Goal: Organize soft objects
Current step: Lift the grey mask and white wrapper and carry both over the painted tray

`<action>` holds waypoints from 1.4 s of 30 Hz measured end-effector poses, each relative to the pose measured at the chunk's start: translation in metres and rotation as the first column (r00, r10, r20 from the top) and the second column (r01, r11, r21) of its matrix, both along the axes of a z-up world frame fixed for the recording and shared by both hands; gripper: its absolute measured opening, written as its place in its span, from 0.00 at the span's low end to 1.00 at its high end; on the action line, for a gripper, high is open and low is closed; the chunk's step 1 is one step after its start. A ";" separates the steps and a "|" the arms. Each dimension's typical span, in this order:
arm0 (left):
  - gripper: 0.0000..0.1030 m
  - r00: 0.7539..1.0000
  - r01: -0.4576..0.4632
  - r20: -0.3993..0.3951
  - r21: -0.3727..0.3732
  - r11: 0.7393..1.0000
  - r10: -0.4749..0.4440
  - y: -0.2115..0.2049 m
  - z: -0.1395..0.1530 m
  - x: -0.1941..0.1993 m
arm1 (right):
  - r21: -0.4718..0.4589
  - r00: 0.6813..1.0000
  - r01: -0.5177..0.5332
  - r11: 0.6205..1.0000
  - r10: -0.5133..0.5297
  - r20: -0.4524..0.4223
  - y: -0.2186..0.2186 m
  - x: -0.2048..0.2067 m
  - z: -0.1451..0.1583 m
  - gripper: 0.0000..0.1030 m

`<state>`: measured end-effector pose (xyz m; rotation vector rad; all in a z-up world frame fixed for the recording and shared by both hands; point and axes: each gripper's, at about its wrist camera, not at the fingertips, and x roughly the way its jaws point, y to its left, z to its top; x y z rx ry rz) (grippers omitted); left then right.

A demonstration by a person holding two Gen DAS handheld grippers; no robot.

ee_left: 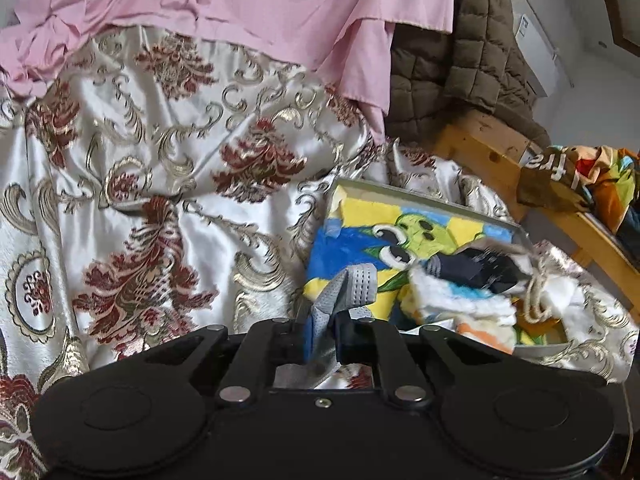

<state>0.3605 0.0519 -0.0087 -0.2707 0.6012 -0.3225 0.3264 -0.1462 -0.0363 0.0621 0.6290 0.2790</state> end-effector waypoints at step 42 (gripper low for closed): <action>0.15 0.996 -0.086 -0.009 0.159 0.984 0.088 -0.195 0.006 0.124 | 0.282 0.937 0.157 0.947 -0.232 0.260 -0.185 0.065 0.022 0.50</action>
